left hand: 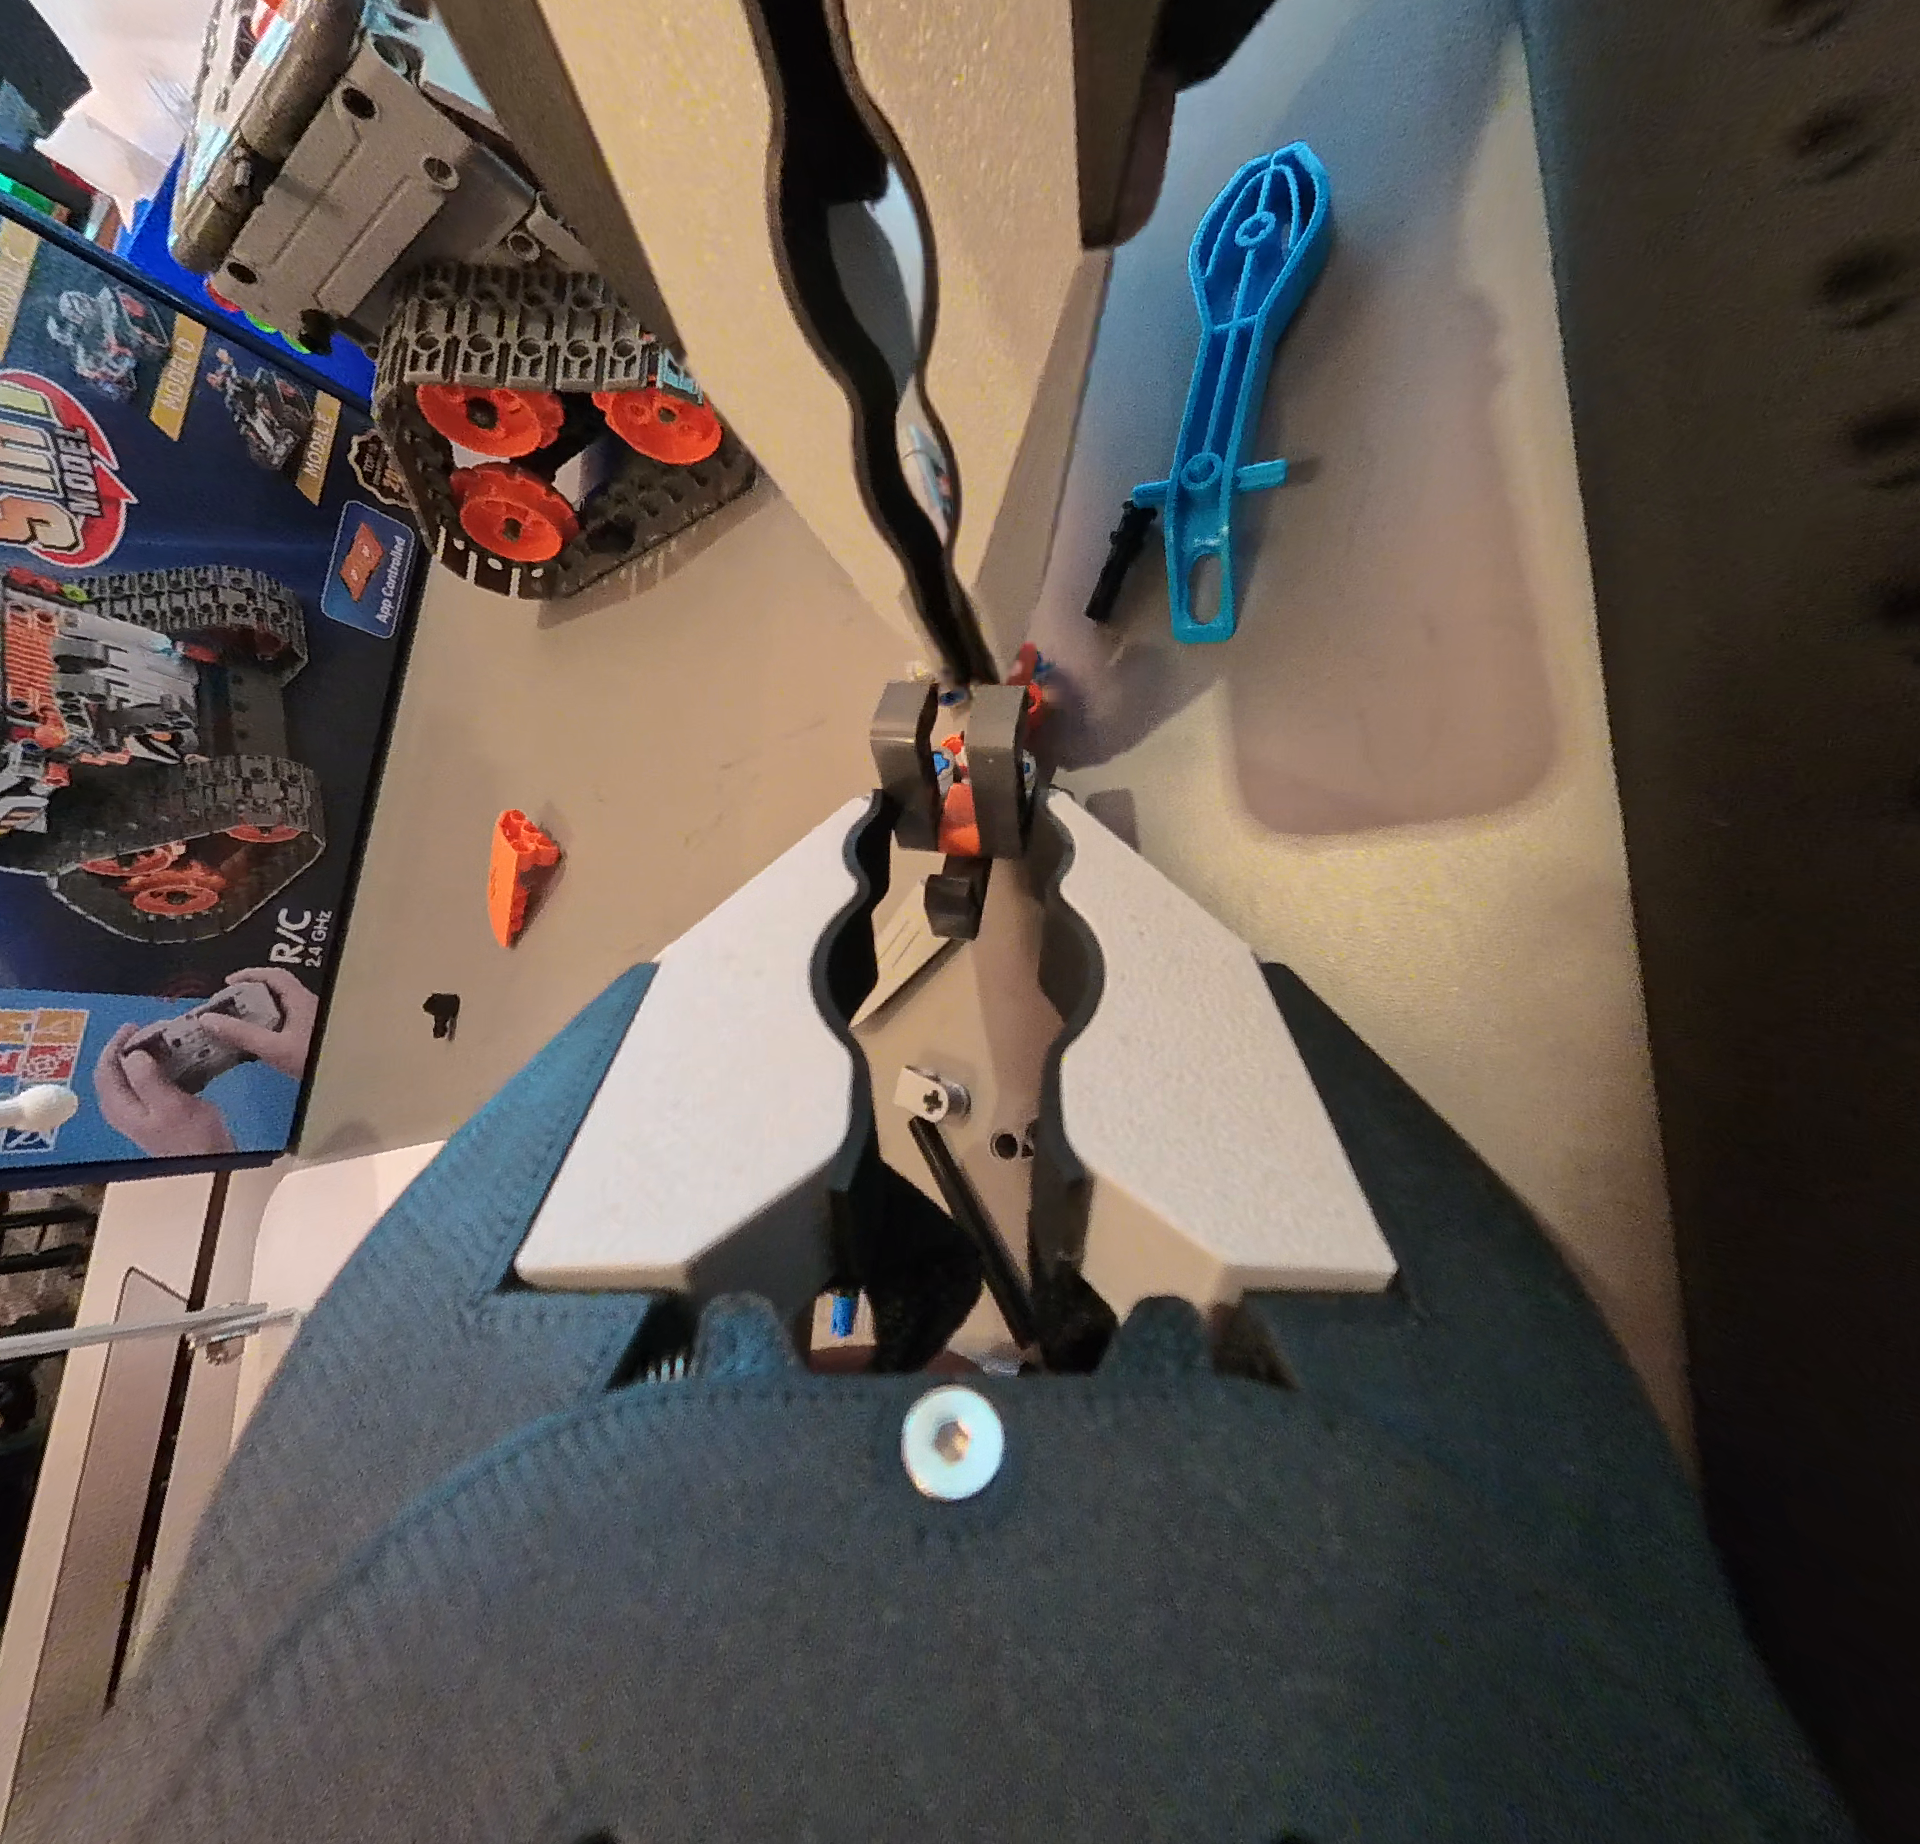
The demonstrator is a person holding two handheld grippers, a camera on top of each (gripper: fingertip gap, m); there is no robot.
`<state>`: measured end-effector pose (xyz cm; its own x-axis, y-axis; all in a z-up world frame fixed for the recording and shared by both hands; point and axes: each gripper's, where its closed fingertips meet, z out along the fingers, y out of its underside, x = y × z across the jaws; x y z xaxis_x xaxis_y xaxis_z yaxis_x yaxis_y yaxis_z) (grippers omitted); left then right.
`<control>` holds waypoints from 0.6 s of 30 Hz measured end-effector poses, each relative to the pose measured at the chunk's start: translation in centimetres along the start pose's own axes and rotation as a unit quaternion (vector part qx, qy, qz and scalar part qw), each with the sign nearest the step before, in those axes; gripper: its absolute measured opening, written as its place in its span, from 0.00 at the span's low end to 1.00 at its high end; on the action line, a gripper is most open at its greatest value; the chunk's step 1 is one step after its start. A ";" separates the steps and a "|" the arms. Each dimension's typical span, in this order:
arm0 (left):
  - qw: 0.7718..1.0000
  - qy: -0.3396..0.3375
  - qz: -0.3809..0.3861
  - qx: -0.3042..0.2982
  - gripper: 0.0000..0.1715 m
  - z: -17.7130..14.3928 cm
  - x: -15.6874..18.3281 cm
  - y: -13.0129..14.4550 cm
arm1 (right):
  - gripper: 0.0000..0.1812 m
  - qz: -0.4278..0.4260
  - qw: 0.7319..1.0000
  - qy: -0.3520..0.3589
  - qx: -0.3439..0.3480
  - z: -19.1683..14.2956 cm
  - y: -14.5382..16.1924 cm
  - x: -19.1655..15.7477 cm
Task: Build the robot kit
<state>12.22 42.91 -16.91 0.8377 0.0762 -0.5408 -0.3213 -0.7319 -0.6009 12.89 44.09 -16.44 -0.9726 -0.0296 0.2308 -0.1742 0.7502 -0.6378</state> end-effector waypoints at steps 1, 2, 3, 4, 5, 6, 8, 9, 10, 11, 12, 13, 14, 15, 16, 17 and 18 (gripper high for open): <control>1.000 0.001 -0.002 0.000 0.14 0.0 0.0 0.0 | 0.00 -0.002 1.000 0.000 -0.005 0.2 0.2 -0.1; 1.000 0.000 -0.002 0.000 0.14 0.0 0.0 0.0 | 0.00 -0.004 1.000 0.001 -0.006 0.3 0.2 -0.1; 1.000 0.001 -0.002 0.000 0.14 0.0 0.0 0.0 | 0.00 -0.003 1.000 0.003 -0.002 0.4 0.2 -0.1; 1.000 0.001 -0.003 -0.001 0.14 0.0 0.0 0.0 | 0.00 -0.001 1.000 0.000 -0.003 0.3 0.2 -0.1; 1.000 0.002 -0.004 -0.002 0.14 0.0 -0.1 0.1 | 0.00 0.001 1.000 0.004 -0.004 0.2 0.3 0.0; 1.000 0.003 -0.005 -0.003 0.14 -0.1 -0.1 0.1 | 0.00 0.003 1.000 0.009 -0.002 -0.1 0.4 0.3; 1.000 0.010 -0.014 -0.003 0.14 -0.2 -0.1 0.1 | 0.01 0.020 1.000 0.006 0.001 -0.8 0.5 0.4; 1.000 0.017 -0.020 -0.005 0.14 -0.2 0.0 0.2 | 0.03 0.027 1.000 -0.003 -0.007 -1.1 0.9 0.1; 0.999 0.021 -0.025 -0.004 0.14 -0.3 -0.1 0.2 | 0.04 0.031 0.999 -0.007 -0.013 -1.3 1.3 -0.1; 0.999 0.024 -0.028 -0.003 0.14 -0.3 -0.1 0.2 | 0.04 0.032 0.999 -0.007 -0.009 -1.5 1.3 -0.2; 0.999 0.027 -0.032 -0.004 0.14 -0.4 -0.1 0.2 | 0.05 0.035 0.999 -0.013 -0.009 -1.4 1.5 -0.4; 0.999 0.030 -0.036 -0.003 0.14 -0.4 -0.1 0.2 | 0.05 0.036 0.999 -0.017 -0.015 -1.2 1.7 -0.6; 0.999 0.034 -0.040 -0.003 0.14 -0.4 -0.1 0.2 | 0.05 0.034 0.999 -0.019 -0.022 -0.9 1.9 -0.8; 0.998 0.037 -0.044 -0.003 0.14 -0.4 0.0 0.3 | 0.05 0.031 0.999 -0.028 -0.026 -0.5 2.0 -1.3; 0.998 0.040 -0.049 -0.005 0.14 -0.4 0.0 0.3 | 0.05 0.029 0.999 -0.035 -0.027 -0.2 2.0 -1.6; 0.998 0.043 -0.054 -0.006 0.14 -0.4 0.0 0.4 | 0.05 0.028 0.998 -0.039 -0.029 0.1 2.0 -1.8; 0.997 0.047 -0.061 -0.008 0.14 -0.4 0.0 0.5 | 0.06 0.023 0.998 -0.044 -0.034 0.4 2.0 -2.0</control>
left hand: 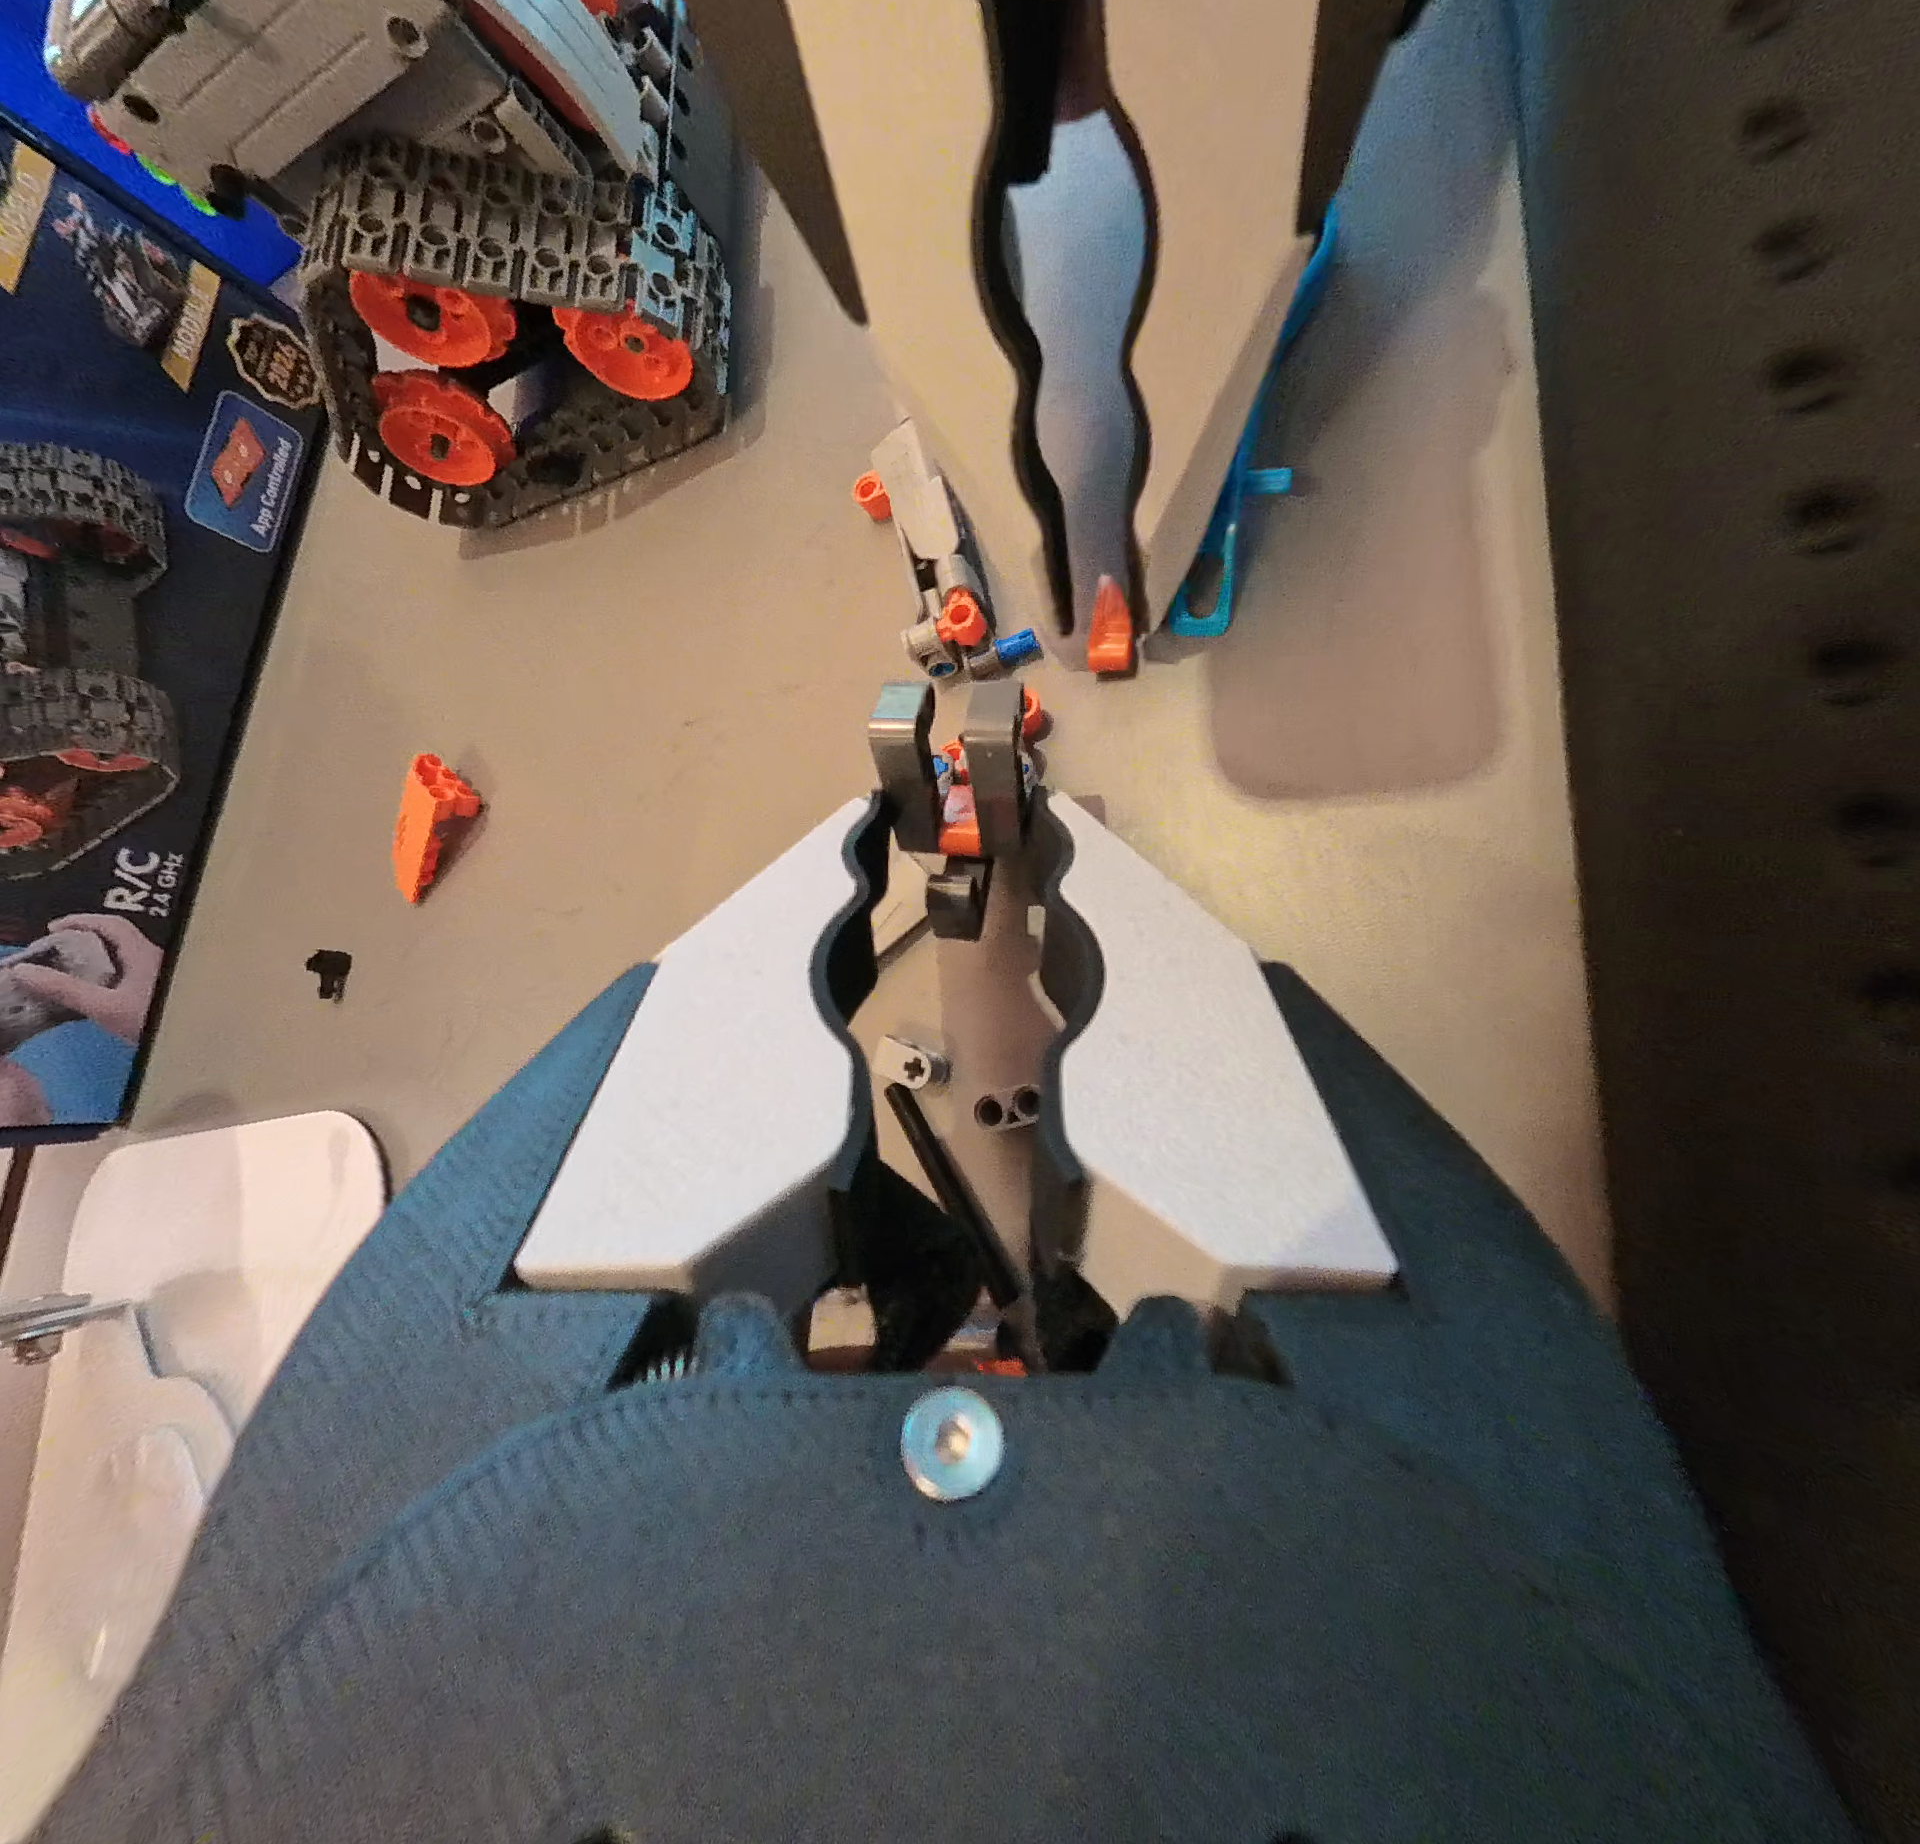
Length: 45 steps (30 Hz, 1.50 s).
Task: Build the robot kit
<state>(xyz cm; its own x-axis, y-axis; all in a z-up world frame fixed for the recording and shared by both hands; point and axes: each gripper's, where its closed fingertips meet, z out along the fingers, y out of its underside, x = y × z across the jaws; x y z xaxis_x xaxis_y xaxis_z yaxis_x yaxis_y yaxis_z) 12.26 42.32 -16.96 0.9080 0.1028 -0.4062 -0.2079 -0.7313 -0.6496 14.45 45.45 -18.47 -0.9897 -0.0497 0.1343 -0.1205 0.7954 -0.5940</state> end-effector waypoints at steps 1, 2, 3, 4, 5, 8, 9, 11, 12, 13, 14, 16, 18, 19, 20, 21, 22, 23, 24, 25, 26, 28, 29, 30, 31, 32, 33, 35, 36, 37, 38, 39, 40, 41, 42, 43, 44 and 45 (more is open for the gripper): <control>1.000 0.006 -0.008 0.001 0.14 0.0 0.1 0.0 | 0.06 -0.004 1.000 0.001 -0.004 0.2 0.0 0.0; 1.000 0.011 -0.015 0.002 0.14 0.0 0.1 0.0 | 0.05 -0.003 1.000 0.001 -0.008 0.4 0.1 0.0; 1.000 0.013 -0.019 0.001 0.14 0.0 0.1 0.1 | 0.04 -0.004 1.000 -0.002 -0.008 0.6 0.1 -0.1; 1.000 0.013 -0.021 0.000 0.14 0.1 0.1 0.2 | 0.03 -0.005 1.000 -0.001 -0.008 0.6 0.1 -0.1; 1.000 0.016 -0.024 -0.001 0.14 0.1 0.1 0.3 | 0.03 -0.006 1.000 0.004 -0.008 0.6 0.1 0.1; 0.999 0.022 -0.033 -0.002 0.14 0.2 0.2 0.5 | 0.03 0.010 1.000 -0.002 0.010 0.4 -0.2 0.1; 0.999 0.019 -0.032 -0.001 0.15 0.1 0.1 0.5 | 0.03 0.021 1.000 -0.004 0.021 0.3 -0.4 0.3; 0.999 0.015 -0.030 0.002 0.16 0.0 -0.1 0.5 | 0.03 0.043 0.998 -0.011 0.043 -0.1 -0.8 0.5; 0.999 0.013 -0.030 0.005 0.17 -0.1 -0.1 0.4 | 0.03 0.051 0.997 -0.016 0.052 -0.3 -1.0 0.6; 0.999 0.009 -0.030 0.008 0.18 -0.2 -0.3 0.3 | 0.03 0.058 0.996 -0.020 0.059 -0.4 -1.1 0.6; 1.000 0.004 -0.029 0.008 0.18 -0.3 -0.5 0.4 | 0.03 0.060 0.996 -0.021 0.064 -0.6 -1.2 0.6; 0.999 0.009 -0.032 0.009 0.18 -0.4 -0.5 0.4 | 0.03 0.063 0.995 -0.010 0.071 -1.0 -1.4 1.0; 0.999 0.017 -0.034 0.000 0.19 0.0 -0.4 0.7 | 0.03 0.063 0.995 -0.001 0.073 -0.9 -1.6 1.2; 0.999 0.018 -0.030 -0.003 0.18 0.2 -0.3 0.8 | 0.03 0.058 0.996 0.002 0.063 -0.7 -1.5 1.1; 0.999 0.020 -0.026 -0.007 0.18 0.3 -0.2 0.8 | 0.03 0.048 0.998 0.014 0.047 -0.4 -1.2 1.2; 0.999 0.024 -0.023 -0.008 0.17 0.5 -0.1 0.8 | 0.03 0.038 0.998 0.037 0.036 -0.2 -1.0 1.6; 0.999 0.027 -0.023 -0.006 0.16 0.6 0.0 0.7 | 0.03 0.033 0.998 0.052 0.029 -0.1 -1.0 1.8; 0.999 0.032 -0.028 -0.004 0.16 0.7 0.1 0.6 | 0.03 0.029 0.998 0.053 0.032 0.0 -1.2 1.6; 0.999 0.033 -0.029 -0.003 0.16 0.7 0.1 0.6 | 0.03 0.027 0.997 0.058 0.031 0.1 -1.3 1.6; 0.999 0.034 -0.031 -0.001 0.15 0.7 0.0 0.6 | 0.03 0.025 0.997 0.070 0.026 0.1 -1.1 1.9; 0.999 0.038 -0.037 0.004 0.15 0.7 0.1 0.5 | 0.03 0.020 0.997 0.076 0.021 0.2 -1.0 1.9; 0.999 0.039 -0.031 0.010 0.15 0.6 0.2 0.2 | 0.03 0.015 0.996 0.090 0.012 0.3 -0.6 2.1; 0.999 0.039 -0.032 0.012 0.14 0.6 0.2 0.1 | 0.03 0.012 0.995 0.095 0.010 0.4 -0.6 2.2; 0.999 0.038 -0.032 0.011 0.14 0.6 0.2 0.1 | 0.03 0.009 0.995 0.098 0.010 0.4 -0.6 2.2; 0.999 0.038 -0.031 0.011 0.14 0.7 0.2 0.1 | 0.03 0.007 0.995 0.102 0.009 0.4 -0.6 2.3; 0.998 0.041 -0.034 0.012 0.14 0.6 0.1 0.1 | 0.03 0.006 0.995 0.104 0.010 0.4 -0.6 2.3; 0.998 0.044 -0.039 0.014 0.14 0.6 0.1 0.1 | 0.03 0.005 0.994 0.106 0.011 0.4 -0.6 2.4; 0.998 0.048 -0.042 0.019 0.14 0.6 0.1 0.1 | 0.03 0.005 0.994 0.105 0.013 0.5 -0.6 2.4; 0.998 0.049 -0.042 0.019 0.14 0.6 0.0 0.1 | 0.03 0.005 0.994 0.106 0.015 0.5 -0.6 2.5; 0.998 0.050 -0.041 0.019 0.14 0.6 0.0 0.1 | 0.03 0.003 0.994 0.109 0.015 0.5 -0.6 2.6; 0.998 0.052 -0.040 0.020 0.14 0.6 -0.1 0.1 | 0.03 0.000 0.994 0.110 0.014 0.5 -0.6 2.7; 0.997 0.055 -0.040 0.020 0.14 0.6 -0.1 0.1 | 0.02 0.000 0.994 0.112 0.014 0.6 -0.6 2.8; 0.997 0.059 -0.041 0.021 0.14 0.6 -0.1 0.1 | 0.02 -0.001 0.994 0.113 0.015 0.6 -0.6 2.8; 0.997 0.061 -0.042 0.022 0.13 0.6 -0.1 0.1 | 0.02 -0.002 0.993 0.114 0.015 0.6 -0.6 2.9; 0.997 0.063 -0.044 0.023 0.13 0.6 -0.2 0.1 | 0.02 -0.003 0.993 0.116 0.016 0.6 -0.6 3.0; 0.996 0.068 -0.048 0.025 0.13 0.6 -0.1 0.1 | 0.02 -0.001 0.993 0.113 0.019 0.6 -0.6 3.0; 0.996 0.072 -0.049 0.027 0.13 0.6 -0.1 0.1 | 0.02 0.000 0.994 0.112 0.021 0.6 -0.6 3.0; 0.995 0.075 -0.052 0.029 0.13 0.6 -0.2 0.1 | 0.02 -0.001 0.993 0.112 0.022 0.6 -0.6 3.1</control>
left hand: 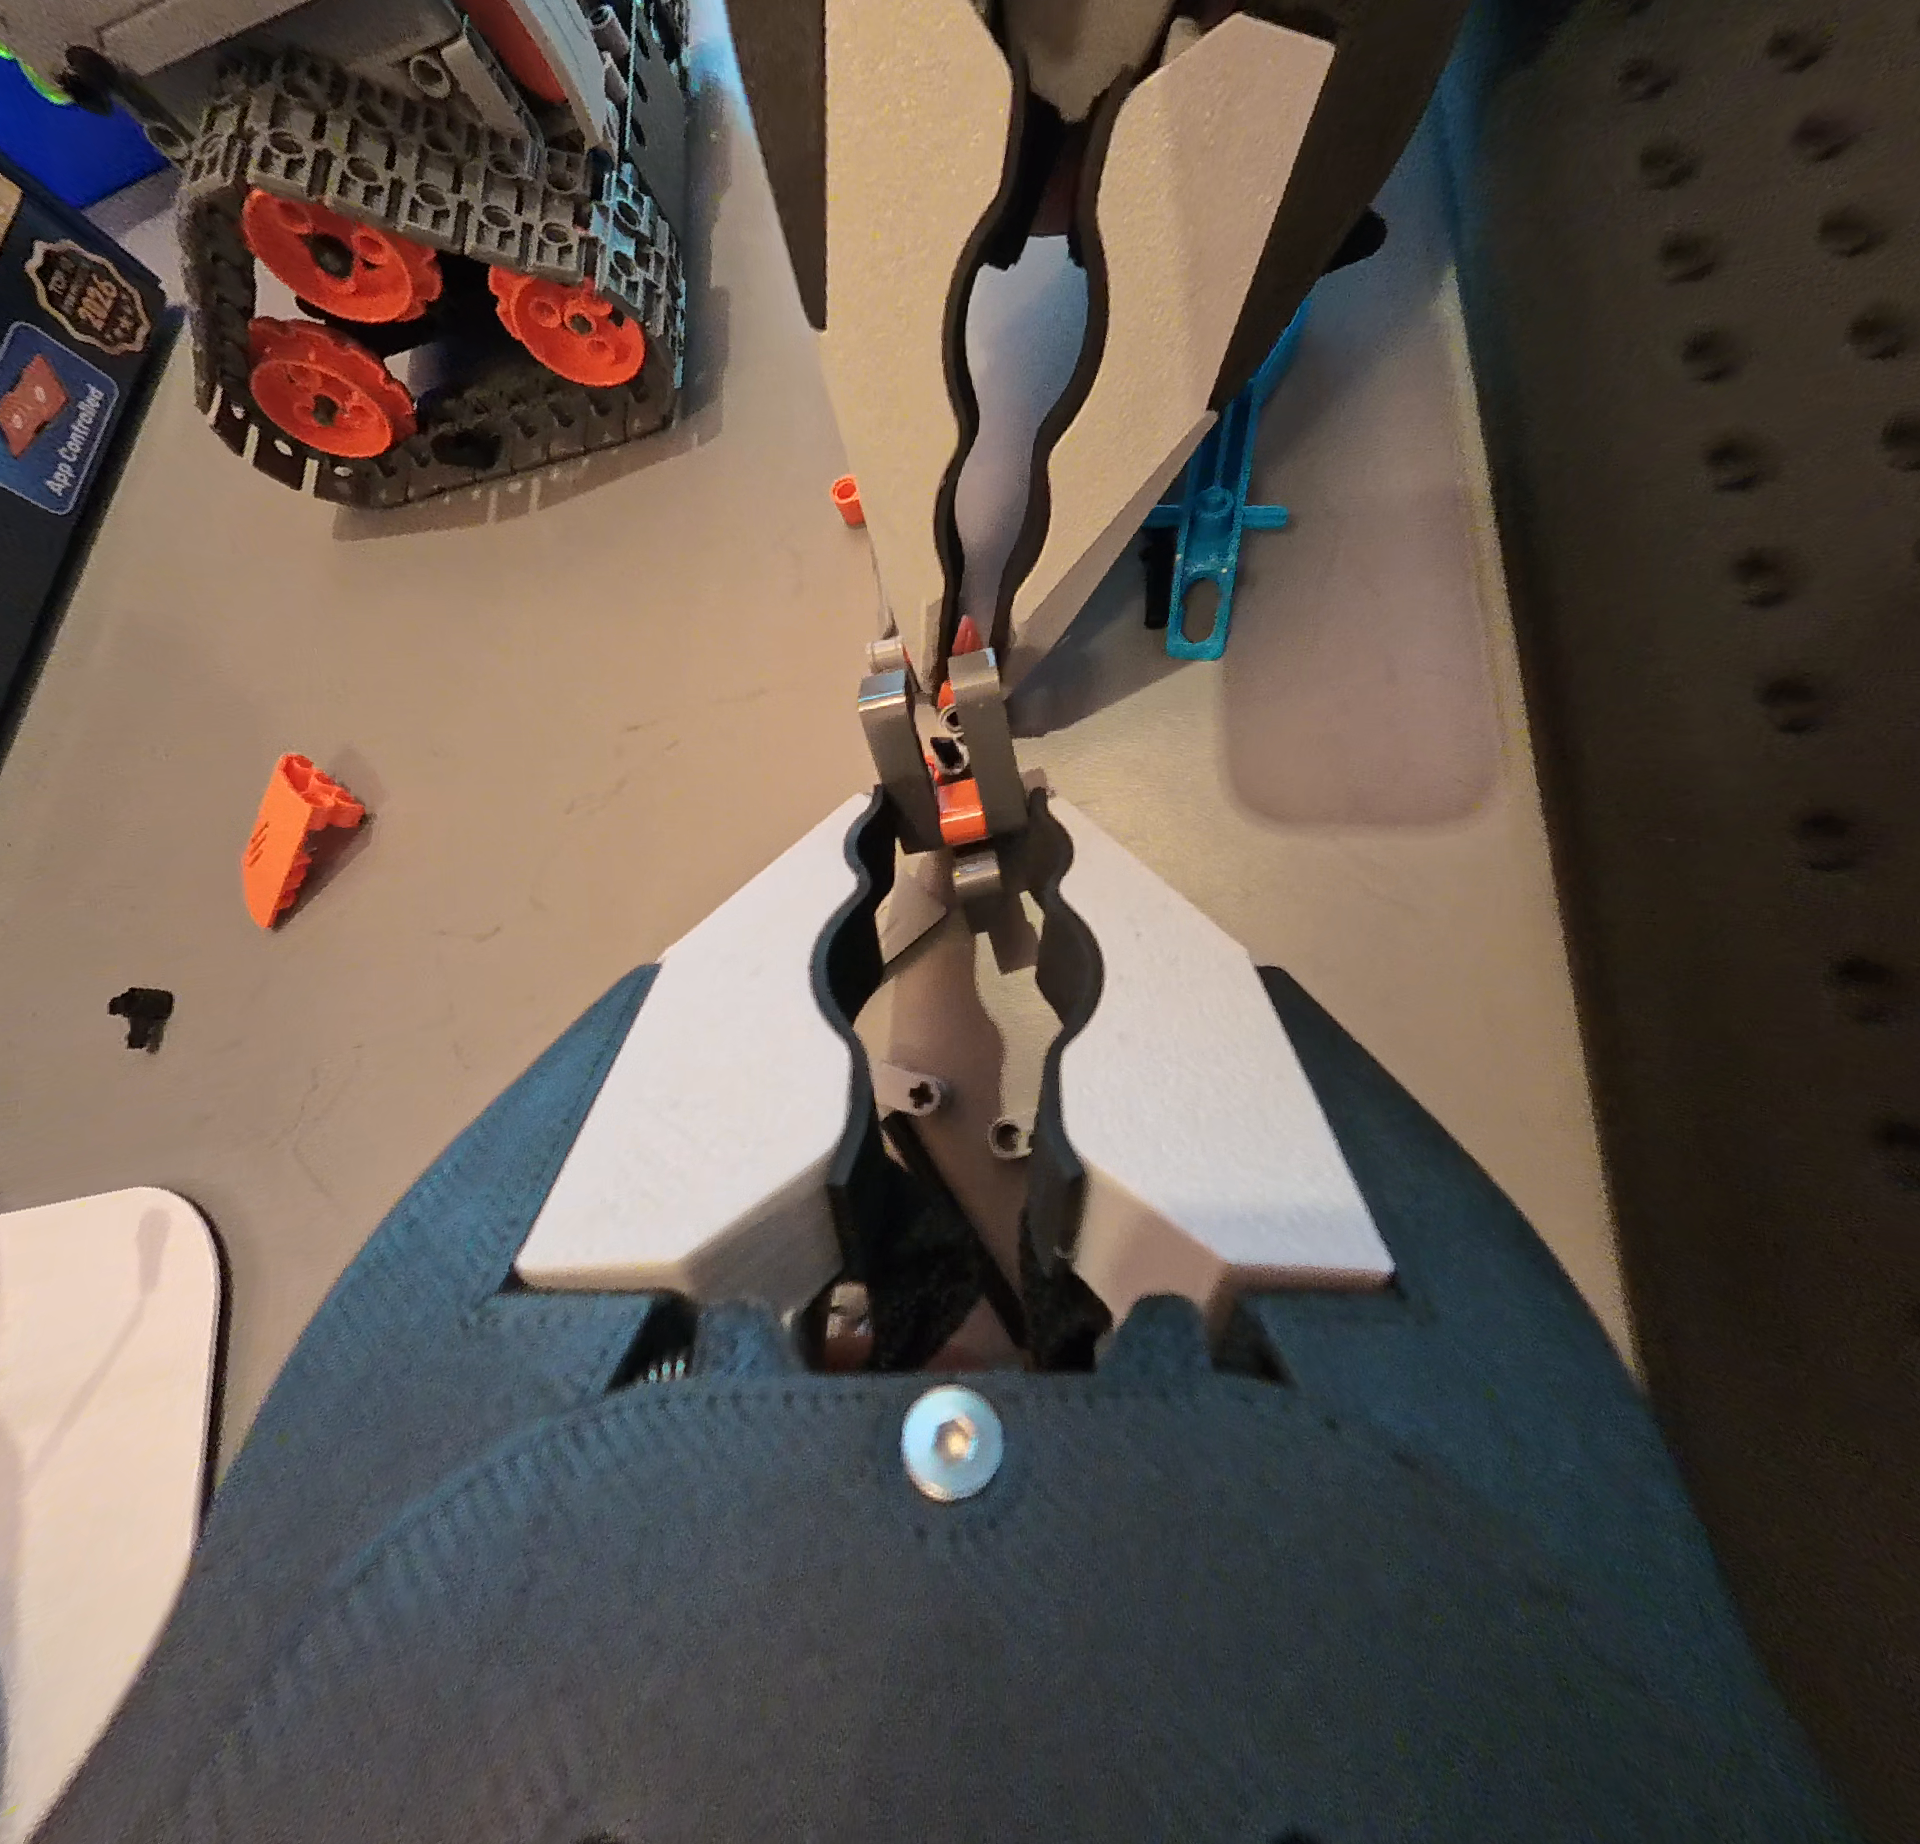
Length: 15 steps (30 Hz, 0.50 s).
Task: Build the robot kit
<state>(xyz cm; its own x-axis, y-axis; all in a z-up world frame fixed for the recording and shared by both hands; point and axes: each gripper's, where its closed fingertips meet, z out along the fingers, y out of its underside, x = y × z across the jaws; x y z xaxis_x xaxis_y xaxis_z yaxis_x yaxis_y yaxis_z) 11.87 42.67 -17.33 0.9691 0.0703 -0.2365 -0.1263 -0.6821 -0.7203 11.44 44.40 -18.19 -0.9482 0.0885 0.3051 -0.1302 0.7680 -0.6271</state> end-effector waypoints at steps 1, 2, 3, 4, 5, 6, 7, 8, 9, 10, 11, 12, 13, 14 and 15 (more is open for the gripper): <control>1.000 0.005 -0.004 0.002 0.13 0.0 0.0 0.0 | 0.02 -0.004 1.000 0.000 0.000 0.0 0.0 0.0; 1.000 0.008 -0.008 0.005 0.13 0.0 0.0 0.0 | 0.02 -0.002 1.000 -0.003 0.000 0.0 0.0 0.0; 1.000 0.010 -0.010 0.007 0.13 0.0 -0.1 0.0 | 0.03 0.001 1.000 -0.006 0.001 0.1 0.0 0.1; 1.000 0.011 -0.013 0.009 0.14 0.0 -0.1 0.1 | 0.02 0.002 1.000 -0.008 0.003 0.1 0.0 0.1; 1.000 0.011 -0.016 0.009 0.14 0.0 -0.1 0.1 | 0.02 0.001 1.000 -0.009 0.002 0.1 0.0 0.1; 1.000 0.012 -0.017 0.008 0.14 0.0 -0.1 0.2 | 0.03 0.004 1.000 -0.010 0.002 0.1 0.0 0.1; 1.000 0.012 -0.014 0.004 0.14 -0.1 -0.1 0.2 | 0.02 0.006 1.000 -0.010 0.003 0.1 0.0 0.1; 1.000 0.007 -0.013 -0.002 0.14 -0.2 -0.2 0.3 | 0.03 0.007 1.000 -0.011 0.004 0.2 0.0 0.1; 1.000 -0.005 -0.016 -0.006 0.19 -0.1 -0.4 0.3 | 0.02 0.007 1.000 -0.010 0.003 0.2 0.0 0.1; 1.000 -0.003 -0.020 -0.014 0.23 0.0 -0.3 0.4 | 0.02 0.009 1.000 -0.011 0.002 0.2 0.0 0.1; 1.000 -0.001 -0.022 -0.021 0.23 0.2 0.0 0.6 | 0.02 0.013 1.000 -0.014 0.004 0.2 -0.1 0.0; 0.999 -0.003 -0.018 -0.028 0.21 0.3 0.1 0.7 | 0.02 0.015 1.000 -0.018 0.007 0.2 -0.2 -0.1; 0.999 -0.007 -0.014 -0.035 0.18 0.5 0.2 0.9 | 0.03 0.014 1.000 -0.019 0.008 0.2 -0.2 -0.2; 0.999 -0.010 -0.011 -0.036 0.15 0.7 0.2 0.9 | 0.03 0.014 1.000 -0.021 0.008 0.1 -0.2 -0.3; 0.999 -0.004 -0.012 -0.033 0.15 0.7 0.4 0.8 | 0.03 0.015 1.000 -0.021 0.008 0.1 -0.2 -0.3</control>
